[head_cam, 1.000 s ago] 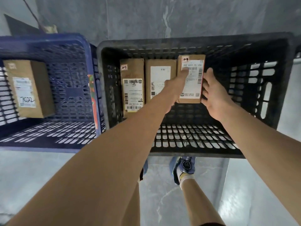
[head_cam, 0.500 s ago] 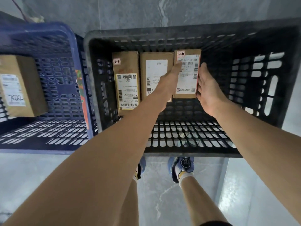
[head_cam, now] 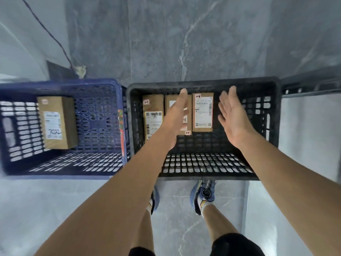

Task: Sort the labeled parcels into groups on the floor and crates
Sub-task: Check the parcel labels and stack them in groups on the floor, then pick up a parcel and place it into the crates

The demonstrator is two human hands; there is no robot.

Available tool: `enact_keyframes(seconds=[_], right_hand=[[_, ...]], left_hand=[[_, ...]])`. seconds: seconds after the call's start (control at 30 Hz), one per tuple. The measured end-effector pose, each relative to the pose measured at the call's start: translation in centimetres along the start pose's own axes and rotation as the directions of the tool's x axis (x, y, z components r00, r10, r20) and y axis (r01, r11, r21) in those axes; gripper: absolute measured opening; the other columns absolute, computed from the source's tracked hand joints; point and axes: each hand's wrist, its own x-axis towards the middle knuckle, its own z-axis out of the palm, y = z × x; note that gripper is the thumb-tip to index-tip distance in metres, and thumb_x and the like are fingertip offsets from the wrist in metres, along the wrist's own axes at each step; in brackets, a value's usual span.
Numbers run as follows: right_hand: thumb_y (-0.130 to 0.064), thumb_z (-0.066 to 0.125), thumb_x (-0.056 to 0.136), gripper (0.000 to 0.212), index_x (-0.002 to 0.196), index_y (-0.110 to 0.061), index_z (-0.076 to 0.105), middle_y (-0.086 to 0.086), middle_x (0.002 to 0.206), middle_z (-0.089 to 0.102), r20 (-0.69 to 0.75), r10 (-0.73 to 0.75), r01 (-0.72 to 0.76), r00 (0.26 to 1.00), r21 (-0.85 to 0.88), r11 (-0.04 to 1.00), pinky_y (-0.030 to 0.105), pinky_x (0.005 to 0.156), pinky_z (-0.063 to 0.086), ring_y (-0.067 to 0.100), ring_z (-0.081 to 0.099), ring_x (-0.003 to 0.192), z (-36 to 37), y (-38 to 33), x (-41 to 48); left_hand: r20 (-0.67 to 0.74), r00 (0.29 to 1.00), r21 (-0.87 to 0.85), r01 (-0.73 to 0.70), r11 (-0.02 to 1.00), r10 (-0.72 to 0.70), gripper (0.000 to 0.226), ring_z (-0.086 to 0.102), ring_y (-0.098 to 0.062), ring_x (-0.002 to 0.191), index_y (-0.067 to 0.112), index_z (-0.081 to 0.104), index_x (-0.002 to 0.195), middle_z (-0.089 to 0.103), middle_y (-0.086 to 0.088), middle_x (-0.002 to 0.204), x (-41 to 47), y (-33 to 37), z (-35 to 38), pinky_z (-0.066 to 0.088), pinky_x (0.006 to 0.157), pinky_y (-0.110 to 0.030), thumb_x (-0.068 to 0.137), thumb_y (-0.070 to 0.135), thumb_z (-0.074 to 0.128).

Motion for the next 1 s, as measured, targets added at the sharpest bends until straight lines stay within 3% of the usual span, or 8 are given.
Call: enact_keyframes(seconds=[0.23, 0.5, 0.57, 0.7, 0.8, 0.87, 0.93, 1.0], right_hand=[[-0.068, 0.017, 0.105, 0.074, 0.166, -0.026, 0.02, -0.008, 0.172, 0.021, -0.042, -0.204, 0.207, 0.978, 0.107, 0.973, 0.041, 0.13, 0.014, 0.009, 0.02, 0.157, 1.3, -12.1, -10.8], [-0.075, 0.016, 0.097, 0.085, 0.166, -0.026, 0.019, -0.006, 0.172, 0.023, -0.225, -0.439, 0.479, 0.87, 0.17, 0.861, 0.043, 0.13, 0.014, 0.012, 0.021, 0.158, 3.2, -24.0, -27.6], [-0.073, 0.015, 0.098, 0.082, 0.166, -0.026, 0.019, -0.006, 0.171, 0.024, -0.28, -0.479, 0.534, 0.832, 0.165, 0.829, 0.038, 0.128, 0.019, 0.012, 0.023, 0.157, 4.1, -25.8, -32.6], [-0.07, 0.014, 0.102, 0.075, 0.165, -0.029, 0.022, -0.013, 0.169, 0.027, -0.397, -0.516, 0.616, 0.759, 0.181, 0.767, 0.022, 0.11, 0.029, 0.004, 0.027, 0.153, 6.2, -28.9, -42.4], [-0.073, 0.016, 0.101, 0.076, 0.165, -0.032, 0.023, -0.015, 0.17, 0.025, -0.465, -0.556, 0.689, 0.689, 0.181, 0.702, 0.032, 0.127, 0.017, 0.003, 0.024, 0.154, 6.7, -30.0, -49.2], [-0.083, 0.025, 0.094, 0.086, 0.164, -0.033, 0.024, -0.015, 0.17, 0.026, -0.521, -0.568, 0.729, 0.637, 0.167, 0.664, 0.039, 0.13, 0.013, 0.004, 0.024, 0.155, 6.4, -30.1, -53.7], [-0.093, 0.03, 0.082, 0.102, 0.164, -0.033, 0.023, -0.017, 0.169, 0.025, -0.558, -0.592, 0.771, 0.582, 0.148, 0.619, 0.035, 0.129, 0.013, 0.004, 0.022, 0.155, 5.8, -29.7, -58.4], [-0.084, 0.022, 0.086, 0.094, 0.164, -0.033, 0.024, -0.018, 0.169, 0.024, -0.623, -0.592, 0.799, 0.511, 0.092, 0.594, 0.033, 0.128, 0.014, 0.003, 0.021, 0.156, 5.0, -28.5, -62.8]], left_hand=[[0.071, 0.979, 0.008, -0.191, 0.982, 0.19, 0.067, 0.046, -0.014, 0.14, 0.022, 0.044, 0.155, 0.047, 0.004, 0.157, -11.9, 10.5, -0.2, 0.034, 0.12, -0.048, 0.104, 0.064, 0.03], [0.248, 0.889, 0.045, -0.409, 0.912, 0.386, 0.062, 0.048, -0.013, 0.136, 0.022, 0.048, 0.15, 0.049, 0.005, 0.153, -27.5, 22.3, -1.1, 0.033, 0.119, -0.049, 0.105, 0.06, 0.029], [0.308, 0.848, 0.043, -0.464, 0.885, 0.43, 0.062, 0.049, -0.011, 0.135, 0.023, 0.05, 0.147, 0.051, 0.005, 0.15, -32.1, 24.3, -1.5, 0.035, 0.117, -0.048, 0.105, 0.062, 0.03], [0.424, 0.744, 0.031, -0.581, 0.813, 0.516, 0.058, 0.053, -0.009, 0.13, 0.028, 0.057, 0.14, 0.057, 0.008, 0.142, -40.6, 27.2, -1.6, 0.038, 0.115, -0.048, 0.102, 0.065, 0.033], [0.514, 0.673, 0.03, -0.634, 0.773, 0.532, 0.059, 0.056, -0.007, 0.126, 0.028, 0.058, 0.139, 0.06, 0.011, 0.138, -46.3, 28.3, -0.8, 0.038, 0.113, -0.046, 0.1, 0.066, 0.035], [0.59, 0.62, 0.03, -0.656, 0.754, 0.517, 0.062, 0.055, -0.008, 0.128, 0.026, 0.057, 0.142, 0.06, 0.009, 0.141, -49.8, 28.3, 0.1, 0.039, 0.113, -0.047, 0.1, 0.067, 0.037], [0.664, 0.568, 0.03, -0.67, 0.742, 0.486, 0.068, 0.056, -0.011, 0.129, 0.025, 0.058, 0.142, 0.06, 0.006, 0.143, -53.1, 27.8, 1.2, 0.042, 0.111, -0.047, 0.096, 0.073, 0.044], [0.731, 0.509, 0.028, -0.688, 0.725, 0.455, 0.067, 0.057, -0.012, 0.128, 0.025, 0.061, 0.138, 0.063, 0.006, 0.139, -56.4, 26.8, 2.8, 0.044, 0.103, -0.044, 0.093, 0.073, 0.046]])
